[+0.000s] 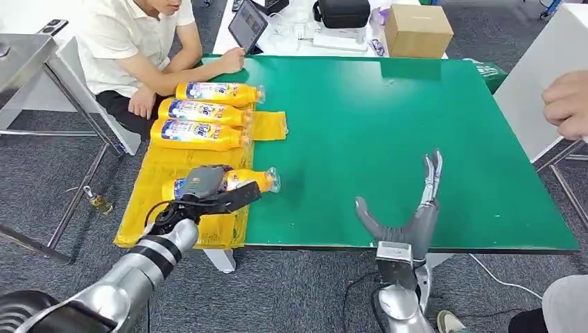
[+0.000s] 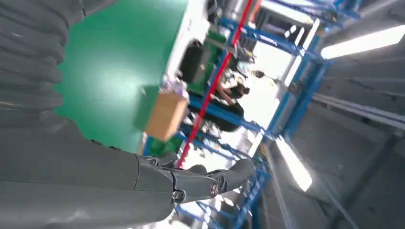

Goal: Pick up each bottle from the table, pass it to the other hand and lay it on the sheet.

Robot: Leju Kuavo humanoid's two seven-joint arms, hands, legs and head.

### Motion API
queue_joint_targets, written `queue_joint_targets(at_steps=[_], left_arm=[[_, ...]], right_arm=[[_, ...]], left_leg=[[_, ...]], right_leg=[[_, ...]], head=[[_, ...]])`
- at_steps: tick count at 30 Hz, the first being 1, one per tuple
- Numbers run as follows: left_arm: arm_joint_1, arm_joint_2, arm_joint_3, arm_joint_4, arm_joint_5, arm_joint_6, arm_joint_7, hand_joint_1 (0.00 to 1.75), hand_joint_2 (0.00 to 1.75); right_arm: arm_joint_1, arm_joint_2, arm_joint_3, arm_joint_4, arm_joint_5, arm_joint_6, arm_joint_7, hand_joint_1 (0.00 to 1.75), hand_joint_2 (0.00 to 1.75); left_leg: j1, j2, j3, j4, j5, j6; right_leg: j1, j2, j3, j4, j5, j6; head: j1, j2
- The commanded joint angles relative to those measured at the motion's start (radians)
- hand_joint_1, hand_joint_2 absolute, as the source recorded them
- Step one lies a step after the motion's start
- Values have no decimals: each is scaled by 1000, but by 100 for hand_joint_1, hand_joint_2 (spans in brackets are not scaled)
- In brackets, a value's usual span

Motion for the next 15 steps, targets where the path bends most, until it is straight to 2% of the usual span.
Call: queue_joint_targets(at_steps=[1, 5, 6, 8, 10, 15], left_arm=[[-139, -31, 2, 287, -10, -65, 27, 66, 175], [-139, -31, 2, 287, -10, -65, 27, 66, 175], [-140, -33, 0, 286, -12, -63, 28, 40, 175], [-139, -40, 5, 288, -9, -64, 33, 0, 175], [-136, -47, 17, 290, 3, -84, 28, 0, 175], [-126, -54, 42, 274, 35, -110, -15, 0, 175]], right_arm=[[-87, -54, 88, 205, -45, 14, 1, 0, 175], [-87, -54, 88, 205, -45, 14, 1, 0, 175], [-84, -55, 89, 204, -45, 13, 1, 0, 175], [-81, -55, 87, 214, -51, 21, 1, 0, 175], [-80, -57, 89, 225, -49, 14, 1, 0, 175], [-81, -66, 91, 248, -62, 8, 1, 0, 175]], left_leg=[[1, 2, 4, 0, -1, 1], [1, 3, 5, -1, -2, 1], [0, 2, 4, -1, -1, 1], [1, 3, 7, -1, -2, 1], [1, 3, 9, -1, -3, 2], [0, 1, 5, -1, -1, 1]], right_leg=[[1, 1, 4, -1, 0, -2], [1, 1, 5, -1, 0, -3], [1, 1, 3, -1, 0, -2], [1, 1, 6, -1, -1, -3], [2, 1, 9, -2, -2, -4], [1, 0, 4, -1, -1, -2]], head=[[-1, 0], [0, 0], [-1, 0], [0, 0], [-1, 0], [0, 0]])
